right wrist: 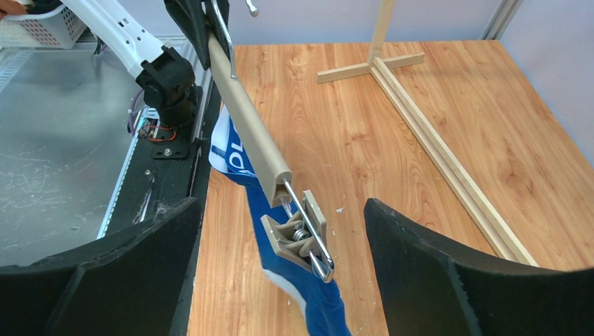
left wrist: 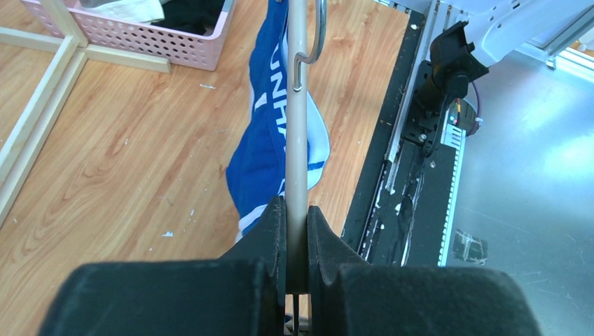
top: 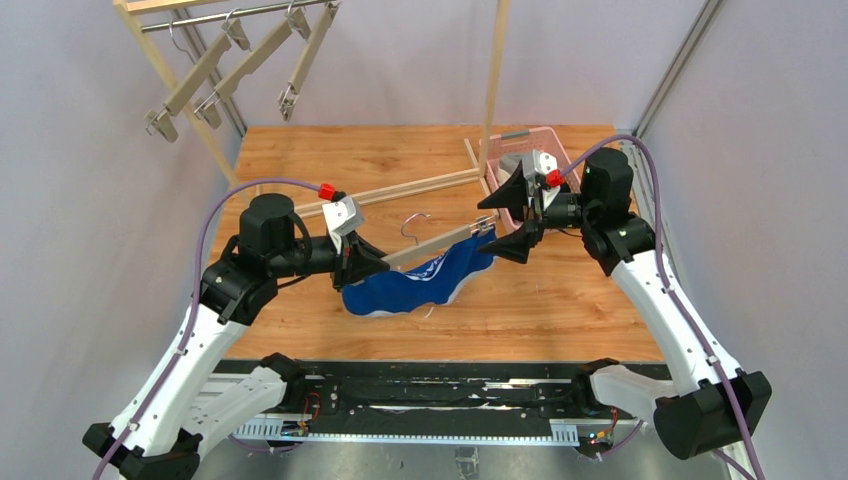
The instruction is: Remove the underwear clipped to the hanger
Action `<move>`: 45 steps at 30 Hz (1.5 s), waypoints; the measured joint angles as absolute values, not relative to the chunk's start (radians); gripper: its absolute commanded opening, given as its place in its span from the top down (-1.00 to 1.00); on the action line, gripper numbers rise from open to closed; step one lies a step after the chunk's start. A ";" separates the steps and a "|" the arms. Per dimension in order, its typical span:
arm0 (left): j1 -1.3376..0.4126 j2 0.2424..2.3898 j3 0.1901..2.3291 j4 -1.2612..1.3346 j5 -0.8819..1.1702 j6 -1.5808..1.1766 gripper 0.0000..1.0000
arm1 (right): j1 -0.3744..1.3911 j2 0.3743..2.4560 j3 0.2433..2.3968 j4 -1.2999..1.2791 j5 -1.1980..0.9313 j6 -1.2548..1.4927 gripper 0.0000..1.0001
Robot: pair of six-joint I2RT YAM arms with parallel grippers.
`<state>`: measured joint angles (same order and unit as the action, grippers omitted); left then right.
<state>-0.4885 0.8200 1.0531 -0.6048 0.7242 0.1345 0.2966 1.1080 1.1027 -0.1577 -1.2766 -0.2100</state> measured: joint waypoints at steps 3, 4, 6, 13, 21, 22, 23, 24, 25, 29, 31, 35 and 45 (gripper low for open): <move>-0.488 0.823 1.053 -0.604 0.724 0.130 1.00 | 0.297 1.117 1.103 -0.158 -1.292 -0.210 -0.53; -0.488 0.824 1.053 -0.604 0.724 0.128 1.00 | 0.297 1.122 1.105 -0.158 -1.295 -0.208 -0.49; -0.488 0.824 1.053 -0.603 0.723 0.125 1.00 | 0.297 1.133 1.108 -0.159 -1.301 -0.207 -0.38; -0.489 0.824 1.053 -0.600 0.726 0.112 1.00 | 0.297 1.160 1.108 -0.158 -1.311 -0.200 0.77; -0.490 0.830 1.053 -0.601 0.731 0.108 1.00 | 0.292 1.174 1.116 -0.159 -1.314 -0.183 0.50; -0.490 0.831 1.053 -0.600 0.731 0.107 1.00 | 0.292 1.174 1.116 -0.159 -1.311 -0.183 0.10; -0.490 0.832 1.053 -0.599 0.730 0.105 1.00 | 0.292 1.174 1.116 -0.159 -1.306 -0.182 -0.15; -0.490 0.833 1.053 -0.594 0.727 0.102 1.00 | 0.292 1.172 1.116 -0.162 -1.299 -0.177 -0.33; -0.490 0.836 1.054 -0.588 0.723 0.099 1.00 | 0.292 1.170 1.118 -0.164 -1.283 -0.175 -0.46; -0.490 0.844 1.067 -0.578 0.716 0.092 1.00 | 0.292 1.137 1.116 -0.152 -1.196 -0.160 -0.65; -0.490 0.849 1.084 -0.578 0.715 0.089 1.00 | 0.292 1.097 1.099 -0.120 -1.125 -0.146 -0.77; -0.490 0.851 1.123 -0.573 0.711 0.086 1.00 | 0.292 0.987 1.038 -0.049 -0.980 -0.108 -0.84; -0.490 0.828 1.144 -0.453 0.690 0.011 1.00 | 0.292 0.842 0.900 0.134 -0.820 0.054 -0.80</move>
